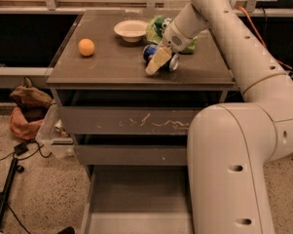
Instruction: Place pepsi can into bottom drawer
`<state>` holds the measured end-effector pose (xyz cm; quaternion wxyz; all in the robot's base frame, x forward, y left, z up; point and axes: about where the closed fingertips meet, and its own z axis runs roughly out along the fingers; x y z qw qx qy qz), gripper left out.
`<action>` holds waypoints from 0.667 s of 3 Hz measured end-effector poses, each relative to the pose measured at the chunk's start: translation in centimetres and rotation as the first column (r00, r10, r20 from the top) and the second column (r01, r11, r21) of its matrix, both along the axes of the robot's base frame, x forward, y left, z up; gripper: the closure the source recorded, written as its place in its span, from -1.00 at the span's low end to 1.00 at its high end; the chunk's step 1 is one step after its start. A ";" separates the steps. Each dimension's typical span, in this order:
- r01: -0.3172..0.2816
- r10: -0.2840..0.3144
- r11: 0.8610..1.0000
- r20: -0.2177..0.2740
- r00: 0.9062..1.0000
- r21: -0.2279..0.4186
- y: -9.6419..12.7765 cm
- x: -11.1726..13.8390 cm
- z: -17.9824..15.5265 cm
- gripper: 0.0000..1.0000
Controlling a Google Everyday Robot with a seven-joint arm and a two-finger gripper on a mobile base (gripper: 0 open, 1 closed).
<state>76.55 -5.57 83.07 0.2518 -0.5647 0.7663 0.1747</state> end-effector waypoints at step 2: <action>0.002 -0.002 1.000 0.001 1.000 0.000 -0.2 -0.3 0.1 0.76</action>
Offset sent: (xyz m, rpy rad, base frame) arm -0.0374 -0.0113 0.0067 -0.0029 -0.0135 -0.0172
